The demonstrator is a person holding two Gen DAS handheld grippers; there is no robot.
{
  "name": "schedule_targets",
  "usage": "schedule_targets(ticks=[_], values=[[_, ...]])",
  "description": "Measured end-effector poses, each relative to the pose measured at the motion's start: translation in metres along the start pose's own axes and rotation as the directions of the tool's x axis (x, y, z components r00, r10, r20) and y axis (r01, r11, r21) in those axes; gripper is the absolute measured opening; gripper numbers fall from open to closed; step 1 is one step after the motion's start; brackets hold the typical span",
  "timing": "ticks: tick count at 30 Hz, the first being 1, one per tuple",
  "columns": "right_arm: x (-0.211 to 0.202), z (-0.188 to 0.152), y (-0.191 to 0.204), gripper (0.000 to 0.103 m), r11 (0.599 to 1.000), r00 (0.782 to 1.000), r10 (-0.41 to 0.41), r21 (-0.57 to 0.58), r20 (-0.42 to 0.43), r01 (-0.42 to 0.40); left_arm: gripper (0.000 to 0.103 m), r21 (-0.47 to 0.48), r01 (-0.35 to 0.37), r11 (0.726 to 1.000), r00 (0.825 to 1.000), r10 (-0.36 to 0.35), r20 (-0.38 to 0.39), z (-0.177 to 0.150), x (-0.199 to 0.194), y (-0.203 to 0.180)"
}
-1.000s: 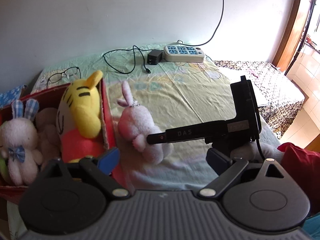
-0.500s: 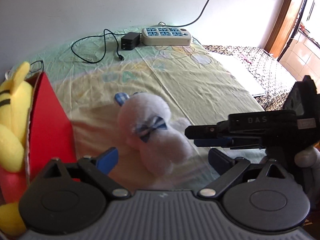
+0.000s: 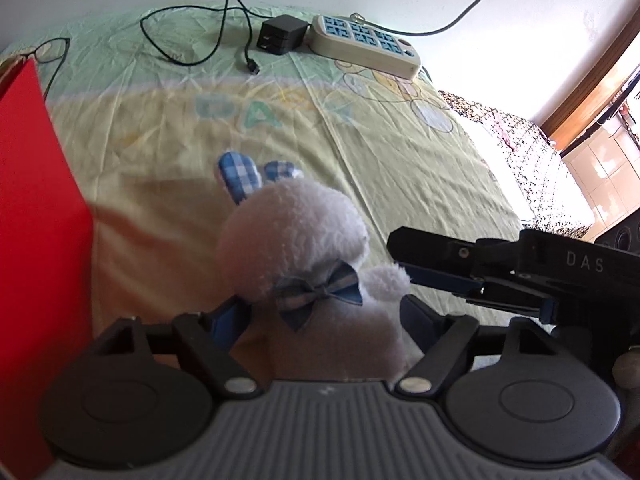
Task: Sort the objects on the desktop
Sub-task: 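Close the right gripper on the necklace bunny's body, then lift the necklace bunny off the sheet with the right gripper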
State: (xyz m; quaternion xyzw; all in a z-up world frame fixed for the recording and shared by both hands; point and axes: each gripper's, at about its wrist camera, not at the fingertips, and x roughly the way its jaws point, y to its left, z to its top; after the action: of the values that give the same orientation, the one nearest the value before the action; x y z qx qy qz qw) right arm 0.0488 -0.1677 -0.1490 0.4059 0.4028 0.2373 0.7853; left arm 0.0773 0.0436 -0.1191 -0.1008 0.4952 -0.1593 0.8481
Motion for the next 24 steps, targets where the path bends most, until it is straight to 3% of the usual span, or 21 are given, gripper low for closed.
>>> schedule_targets(ticks=[11, 16, 20, 24], values=[[0.037, 0.004, 0.001, 0.058, 0.998, 0.994, 0.070, 0.008, -0.086, -0.070, 0.074, -0.027, -0.024, 0.999, 1.000, 0.024, -0.008, 0.013, 0.014, 0.012], [0.042, 0.003, -0.003, 0.054, 0.992, 0.988, 0.114, 0.057, -0.100, -0.109, 0.074, -0.004, -0.037, 0.999, 0.999, 0.037, -0.009, 0.014, 0.015, 0.011], [0.035, 0.002, -0.004, 0.048, 0.991, 0.987, 0.120, 0.075, -0.112, -0.112, 0.074, -0.024, -0.009, 1.000, 1.000, 0.008, -0.023, 0.013, 0.011, 0.012], [0.021, -0.002, -0.004, 0.047, 0.987, 0.985, 0.127, 0.110, -0.119, -0.114, 0.074, 0.015, 0.000, 1.000, 1.000, 0.000, -0.026, 0.004, 0.002, -0.002]])
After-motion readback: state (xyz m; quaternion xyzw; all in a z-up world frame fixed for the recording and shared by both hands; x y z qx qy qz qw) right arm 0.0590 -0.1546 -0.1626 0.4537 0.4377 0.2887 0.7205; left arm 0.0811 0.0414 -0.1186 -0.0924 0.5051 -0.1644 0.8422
